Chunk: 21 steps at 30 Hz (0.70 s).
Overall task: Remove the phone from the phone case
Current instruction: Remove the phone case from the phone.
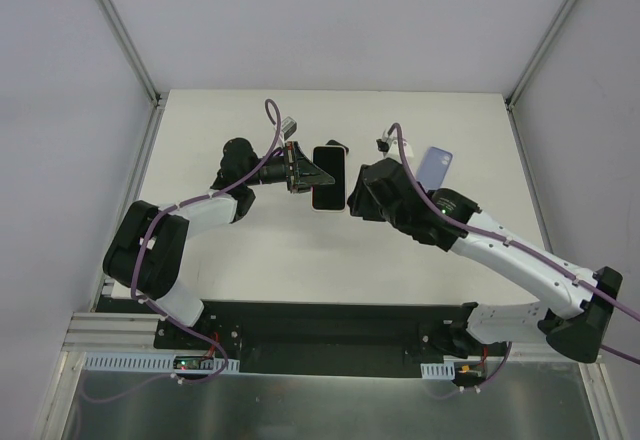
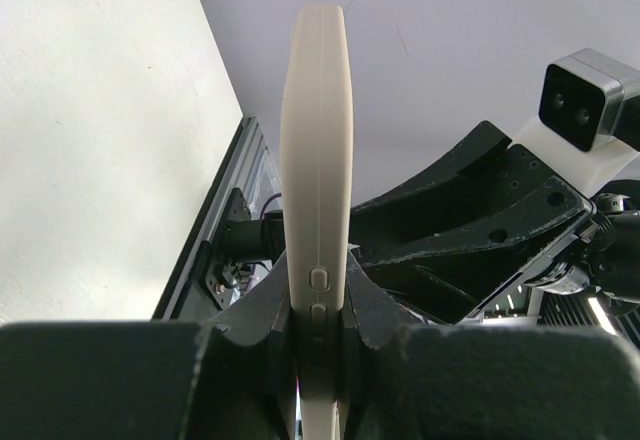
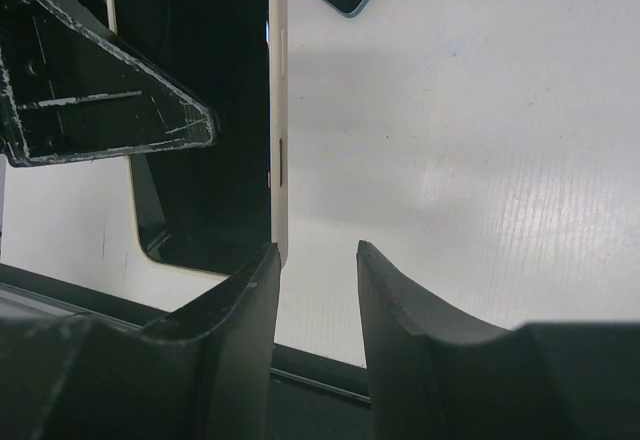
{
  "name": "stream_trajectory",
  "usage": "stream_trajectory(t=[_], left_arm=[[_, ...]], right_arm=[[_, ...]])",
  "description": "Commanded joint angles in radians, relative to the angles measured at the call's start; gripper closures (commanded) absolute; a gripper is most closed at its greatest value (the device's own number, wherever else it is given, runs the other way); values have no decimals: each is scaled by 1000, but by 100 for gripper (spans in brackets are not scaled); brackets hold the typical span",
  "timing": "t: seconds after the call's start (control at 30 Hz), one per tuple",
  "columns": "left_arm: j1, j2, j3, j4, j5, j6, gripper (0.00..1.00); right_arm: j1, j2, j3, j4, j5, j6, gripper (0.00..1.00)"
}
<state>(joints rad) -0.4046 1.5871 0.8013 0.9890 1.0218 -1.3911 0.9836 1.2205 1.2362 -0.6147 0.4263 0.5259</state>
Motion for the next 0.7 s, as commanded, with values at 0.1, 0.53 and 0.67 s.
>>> stream_trajectory(t=[0.1, 0.53, 0.67], left_arm=[[0, -38, 32, 77, 18, 15, 100], [1, -58, 35, 69, 21, 15, 100], [7, -67, 36, 57, 21, 23, 100]], right_arm=[[3, 20, 31, 20, -11, -17, 61], [4, 85, 29, -55, 35, 3, 61], [7, 74, 20, -109, 98, 11, 62]])
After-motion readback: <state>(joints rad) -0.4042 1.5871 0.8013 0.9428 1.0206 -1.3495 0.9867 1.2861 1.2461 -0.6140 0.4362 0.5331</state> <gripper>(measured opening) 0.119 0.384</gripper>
